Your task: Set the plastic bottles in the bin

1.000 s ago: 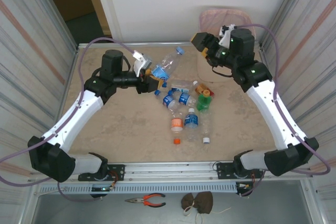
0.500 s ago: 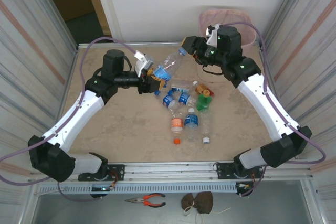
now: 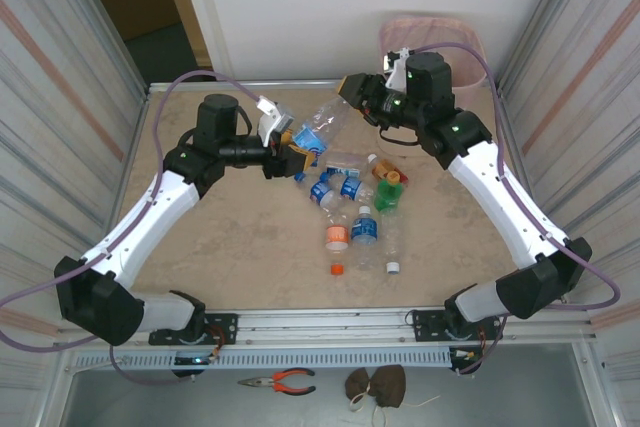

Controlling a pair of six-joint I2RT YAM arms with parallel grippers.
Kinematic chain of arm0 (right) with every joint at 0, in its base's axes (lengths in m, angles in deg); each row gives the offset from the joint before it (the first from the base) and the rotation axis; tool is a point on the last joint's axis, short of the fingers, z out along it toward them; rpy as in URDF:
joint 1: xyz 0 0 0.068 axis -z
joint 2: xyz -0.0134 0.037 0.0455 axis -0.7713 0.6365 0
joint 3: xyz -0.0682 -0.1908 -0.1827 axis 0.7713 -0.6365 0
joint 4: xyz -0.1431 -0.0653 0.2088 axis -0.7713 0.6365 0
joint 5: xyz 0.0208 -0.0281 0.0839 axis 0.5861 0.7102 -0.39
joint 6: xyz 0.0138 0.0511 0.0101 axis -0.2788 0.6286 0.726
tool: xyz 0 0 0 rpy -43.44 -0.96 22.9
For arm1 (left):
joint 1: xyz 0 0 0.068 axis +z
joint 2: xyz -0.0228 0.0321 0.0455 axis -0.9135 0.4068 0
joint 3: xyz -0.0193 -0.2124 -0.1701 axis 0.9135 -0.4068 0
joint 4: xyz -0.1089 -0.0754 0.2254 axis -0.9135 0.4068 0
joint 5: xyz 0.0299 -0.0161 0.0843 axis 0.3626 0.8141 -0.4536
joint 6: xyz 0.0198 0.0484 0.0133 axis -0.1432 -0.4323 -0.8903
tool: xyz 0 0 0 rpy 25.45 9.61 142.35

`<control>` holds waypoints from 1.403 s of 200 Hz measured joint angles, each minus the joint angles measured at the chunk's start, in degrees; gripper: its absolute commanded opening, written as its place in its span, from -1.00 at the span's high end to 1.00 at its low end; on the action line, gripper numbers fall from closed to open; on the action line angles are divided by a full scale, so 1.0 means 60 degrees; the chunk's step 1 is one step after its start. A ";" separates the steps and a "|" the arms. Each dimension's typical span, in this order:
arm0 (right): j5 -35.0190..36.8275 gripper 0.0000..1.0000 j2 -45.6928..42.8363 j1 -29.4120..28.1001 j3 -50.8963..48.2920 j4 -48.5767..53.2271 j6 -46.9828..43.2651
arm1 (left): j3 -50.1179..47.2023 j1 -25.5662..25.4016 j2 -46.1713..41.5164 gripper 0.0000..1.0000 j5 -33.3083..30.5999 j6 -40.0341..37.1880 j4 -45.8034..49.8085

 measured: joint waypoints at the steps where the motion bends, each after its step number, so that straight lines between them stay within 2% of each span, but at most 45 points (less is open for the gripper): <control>1: 0.0000 0.23 0.0000 0.0000 0.0000 0.0000 0.0000 | 0.0000 0.0000 0.0000 -0.02 0.0004 0.0000 0.0000; 29: 0.0044 0.34 0.0000 0.0000 0.0000 0.0018 0.0004 | 0.0000 0.0000 0.0000 -0.08 0.0000 0.0000 -0.0025; 59: 0.0113 0.38 0.0000 0.0007 0.0000 0.0022 0.0000 | 0.0000 -0.0018 -0.0004 -0.39 -0.0084 0.0098 -0.0040; 92: 0.0109 0.39 0.0000 0.0266 0.0000 0.0025 0.0000 | -0.0106 -0.0051 -0.0266 -0.54 -0.0390 0.0149 -0.0091; 143: 0.0073 0.39 -0.0004 0.1912 0.0219 0.0237 -0.0011 | -0.0302 -0.0051 -0.0925 -0.57 -0.0962 0.0127 -0.0073; 196: 0.0153 0.43 0.0335 0.3840 0.1435 0.0237 -0.0025 | -0.0579 -0.0051 -0.1239 -0.58 -0.1231 0.0091 -0.0018; 236: 0.0557 0.46 0.1319 0.4747 0.2488 0.0168 -0.0033 | -0.0710 -0.0051 -0.1257 -0.59 -0.1268 0.0084 0.0018; 280: 0.1111 0.46 0.2630 0.5337 0.3490 0.0168 -0.0084 | -0.0914 -0.0051 -0.1453 -0.58 -0.1453 0.0106 0.0062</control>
